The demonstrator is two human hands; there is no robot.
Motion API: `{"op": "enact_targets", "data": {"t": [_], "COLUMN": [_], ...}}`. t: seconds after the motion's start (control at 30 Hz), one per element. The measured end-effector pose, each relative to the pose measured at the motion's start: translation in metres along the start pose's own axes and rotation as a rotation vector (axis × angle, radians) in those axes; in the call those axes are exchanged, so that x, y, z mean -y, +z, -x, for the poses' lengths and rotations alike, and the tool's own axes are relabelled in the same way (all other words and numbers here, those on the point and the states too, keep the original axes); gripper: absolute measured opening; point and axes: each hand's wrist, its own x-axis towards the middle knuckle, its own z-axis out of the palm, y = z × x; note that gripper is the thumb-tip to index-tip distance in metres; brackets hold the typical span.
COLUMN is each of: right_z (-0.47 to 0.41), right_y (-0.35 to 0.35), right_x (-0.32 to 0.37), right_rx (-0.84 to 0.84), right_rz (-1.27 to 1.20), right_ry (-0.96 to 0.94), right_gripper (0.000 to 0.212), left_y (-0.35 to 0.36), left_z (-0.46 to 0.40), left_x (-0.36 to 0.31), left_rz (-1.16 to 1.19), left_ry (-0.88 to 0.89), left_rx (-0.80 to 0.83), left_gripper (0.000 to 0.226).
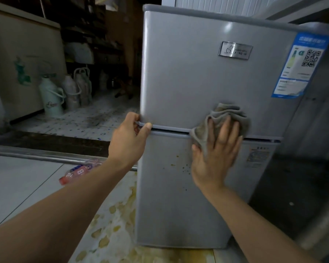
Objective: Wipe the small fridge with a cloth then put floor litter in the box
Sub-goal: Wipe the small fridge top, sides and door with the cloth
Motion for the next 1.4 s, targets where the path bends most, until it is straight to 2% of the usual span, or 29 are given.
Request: {"op": "enact_targets", "data": {"t": [0.1, 0.2, 0.37, 0.47, 0.53, 0.6, 0.7, 0.8, 0.87, 0.97, 1.07, 1.17, 1.3, 1.4], "right_z": [0.000, 0.000, -0.006, -0.001, 0.002, 0.003, 0.002, 0.003, 0.001, -0.014, -0.026, -0.027, -0.018, 0.006], "right_y": [0.002, 0.001, -0.008, -0.012, -0.010, -0.004, 0.004, 0.006, 0.004, 0.002, 0.004, 0.008, 0.014, 0.019], "right_x": [0.043, 0.060, 0.011, -0.031, -0.025, 0.004, 0.050, 0.072, 0.082, 0.097, 0.108, 0.109, 0.105, 0.098], "right_rx": [0.001, 0.045, 0.067, 0.045, 0.032, 0.031, 0.041, 0.027, 0.022, 0.026, -0.004, -0.046, -0.030, 0.078], "right_rz": [0.041, 0.017, 0.020, 0.028, 0.009, 0.016, 0.032, 0.047, 0.034, 0.021, 0.022, 0.038, 0.078, 0.198], "right_ry": [-0.085, -0.184, -0.395, -0.255, -0.157, -0.169, -0.303, -0.324, -0.374, -0.548, -0.683, -0.773, -0.855, -1.010], "right_gripper": [0.065, 0.064, 0.067, 0.069, 0.069, 0.068, 0.067, 0.066, 0.063, 0.055, 0.037, 0.024, 0.029, 0.037], "left_y": [-0.003, -0.008, -0.019, -0.020, -0.019, -0.022, -0.033, -0.048, -0.055, -0.062, -0.061, -0.059, -0.059, -0.058], "left_z": [0.000, 0.000, -0.003, -0.003, -0.001, 0.000, -0.001, 0.006, 0.008, 0.004, 0.000, -0.002, 0.000, 0.006], "left_x": [-0.001, -0.001, 0.000, -0.001, -0.004, -0.006, -0.001, 0.012, 0.025, 0.039, 0.048, 0.060, 0.068, 0.065], "left_rz": [-0.006, -0.023, -0.074, -0.058, -0.023, -0.002, 0.161, 0.364, 0.330, 0.329, 0.317, 0.269, 0.181, 0.163], "left_ry": [0.002, 0.001, 0.009, 0.010, -0.002, -0.026, -0.098, -0.197, -0.192, -0.198, -0.211, -0.204, -0.197, -0.197], "left_rx": [-0.005, 0.013, 0.070, 0.081, 0.090, 0.118, 0.228, 0.290, 0.254, 0.207, 0.217, 0.160, 0.109, 0.108], "left_gripper": [0.018, 0.026, 0.021, 0.017, 0.017, 0.017, 0.035, 0.057, 0.062, 0.060, 0.060, 0.052, 0.047, 0.047]}}
